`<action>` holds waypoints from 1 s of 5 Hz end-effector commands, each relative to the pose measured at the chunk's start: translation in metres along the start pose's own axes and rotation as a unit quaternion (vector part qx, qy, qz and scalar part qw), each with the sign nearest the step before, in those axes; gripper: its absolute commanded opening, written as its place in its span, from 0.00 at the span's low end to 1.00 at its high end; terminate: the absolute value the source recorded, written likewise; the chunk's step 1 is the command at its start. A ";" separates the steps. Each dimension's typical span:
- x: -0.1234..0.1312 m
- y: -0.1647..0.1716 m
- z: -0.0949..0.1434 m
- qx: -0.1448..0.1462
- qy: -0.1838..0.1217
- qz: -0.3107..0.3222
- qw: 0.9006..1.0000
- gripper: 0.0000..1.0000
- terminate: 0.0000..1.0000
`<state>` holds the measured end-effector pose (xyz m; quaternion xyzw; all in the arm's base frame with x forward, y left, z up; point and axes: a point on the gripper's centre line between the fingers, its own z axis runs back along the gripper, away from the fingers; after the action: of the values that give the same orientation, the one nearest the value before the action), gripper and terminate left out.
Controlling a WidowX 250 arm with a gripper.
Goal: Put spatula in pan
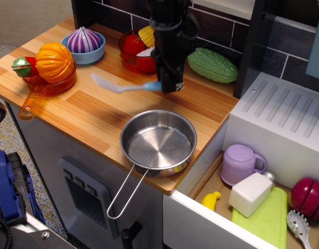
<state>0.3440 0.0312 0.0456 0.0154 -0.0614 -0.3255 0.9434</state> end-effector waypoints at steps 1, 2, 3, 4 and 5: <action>0.021 -0.019 0.036 0.016 -0.028 0.066 0.997 0.00 0.00; 0.030 -0.046 0.032 0.032 -0.043 0.113 0.992 0.00 0.00; 0.030 -0.065 0.034 0.039 -0.044 0.138 0.989 0.00 0.00; 0.021 -0.079 0.040 0.072 -0.035 0.141 0.987 0.00 0.00; 0.014 -0.082 0.041 0.104 -0.030 0.125 0.986 0.00 0.00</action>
<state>0.2928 -0.0364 0.0610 0.1079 -0.0918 -0.2152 0.9662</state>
